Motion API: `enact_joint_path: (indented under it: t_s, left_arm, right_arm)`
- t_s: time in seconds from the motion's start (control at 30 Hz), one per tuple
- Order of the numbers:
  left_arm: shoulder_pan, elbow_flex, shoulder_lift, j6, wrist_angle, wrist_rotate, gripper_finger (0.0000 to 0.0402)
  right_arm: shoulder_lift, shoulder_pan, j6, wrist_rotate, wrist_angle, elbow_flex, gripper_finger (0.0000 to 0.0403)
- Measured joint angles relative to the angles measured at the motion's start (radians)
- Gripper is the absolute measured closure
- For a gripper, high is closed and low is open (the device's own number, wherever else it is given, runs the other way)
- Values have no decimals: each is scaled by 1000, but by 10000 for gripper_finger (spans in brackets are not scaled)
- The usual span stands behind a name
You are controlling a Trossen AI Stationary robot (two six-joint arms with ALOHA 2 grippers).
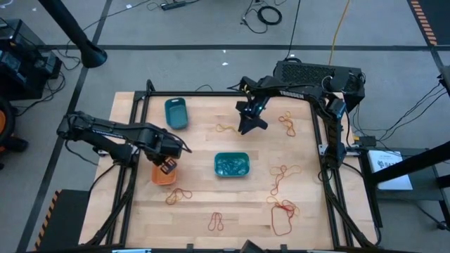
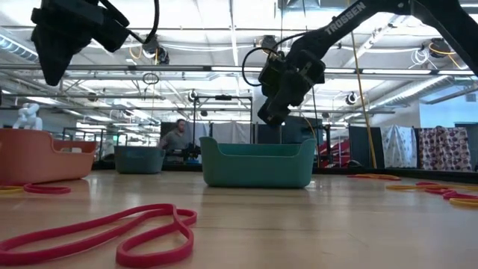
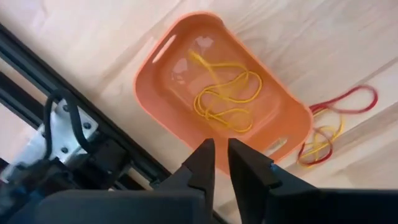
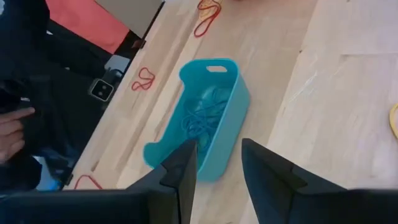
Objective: Sort rubber bands into baskets
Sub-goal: Put the yellow rubber band into the orange bin
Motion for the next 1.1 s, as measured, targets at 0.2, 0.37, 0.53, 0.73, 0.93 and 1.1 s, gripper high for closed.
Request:
enact_joint_path:
  t_s: [0.2,0.37,0.53,0.73,0.93,1.1]
  left_arm:
    - [0,0,0,97,-15,-44,326]
    - [-4,0,0,237,105,-276,322]
    - [-27,-29,-1,530,391,-555,322]
    - [47,-163,-3,906,819,-539,322]
    - [196,-335,-3,1124,1244,-271,322]
    - [237,-458,-3,1216,1721,49,322]
  right_arm:
    - [0,37,53,8,-8,0,282]
    - [0,66,139,179,-61,0,282]
    - [0,88,232,324,-101,0,282]
    - [-27,97,168,284,-199,-16,282]
    - [-180,98,417,343,-198,-142,282]
    - [-372,139,643,396,-141,-392,282]
